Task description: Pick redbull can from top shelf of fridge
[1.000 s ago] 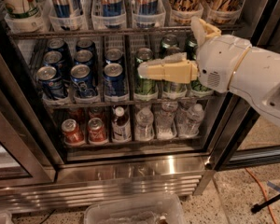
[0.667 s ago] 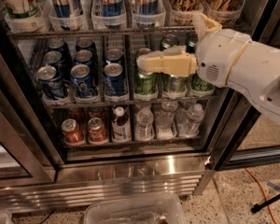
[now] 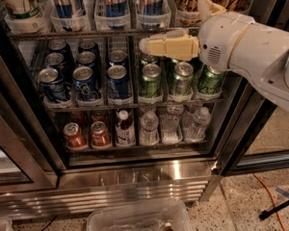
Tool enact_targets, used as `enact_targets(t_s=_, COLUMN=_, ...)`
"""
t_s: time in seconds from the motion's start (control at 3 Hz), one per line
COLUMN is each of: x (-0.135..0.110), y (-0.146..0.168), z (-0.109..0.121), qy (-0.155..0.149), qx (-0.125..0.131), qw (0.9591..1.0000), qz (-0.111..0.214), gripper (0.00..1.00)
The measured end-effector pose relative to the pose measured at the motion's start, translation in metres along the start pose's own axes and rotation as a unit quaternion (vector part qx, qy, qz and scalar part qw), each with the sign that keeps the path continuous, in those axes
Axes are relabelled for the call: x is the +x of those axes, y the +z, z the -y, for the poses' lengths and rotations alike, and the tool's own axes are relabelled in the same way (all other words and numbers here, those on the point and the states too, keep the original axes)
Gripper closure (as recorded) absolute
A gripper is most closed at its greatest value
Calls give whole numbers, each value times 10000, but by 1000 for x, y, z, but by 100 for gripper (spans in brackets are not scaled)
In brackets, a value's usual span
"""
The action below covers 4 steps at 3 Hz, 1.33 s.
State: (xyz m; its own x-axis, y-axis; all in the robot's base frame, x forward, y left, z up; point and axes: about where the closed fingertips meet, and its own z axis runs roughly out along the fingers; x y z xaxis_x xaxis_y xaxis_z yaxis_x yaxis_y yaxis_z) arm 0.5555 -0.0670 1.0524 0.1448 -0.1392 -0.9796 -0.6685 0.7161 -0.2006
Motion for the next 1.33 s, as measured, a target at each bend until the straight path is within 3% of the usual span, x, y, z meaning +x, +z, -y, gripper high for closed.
enact_targets(t_s=0.33, x=0, y=0, z=0, qy=0, qx=0, qw=10000, qz=0, gripper=0)
enact_targets(t_s=0.67, x=0, y=0, z=0, qy=0, qx=-1, qw=10000, qz=0, gripper=14)
enact_targets(t_s=1.0, x=0, y=0, z=0, qy=0, qx=-1, qw=10000, qz=0, gripper=16)
enact_targets(t_s=1.33, x=0, y=0, z=0, qy=-1, qx=-1, qw=10000, qz=0, gripper=24)
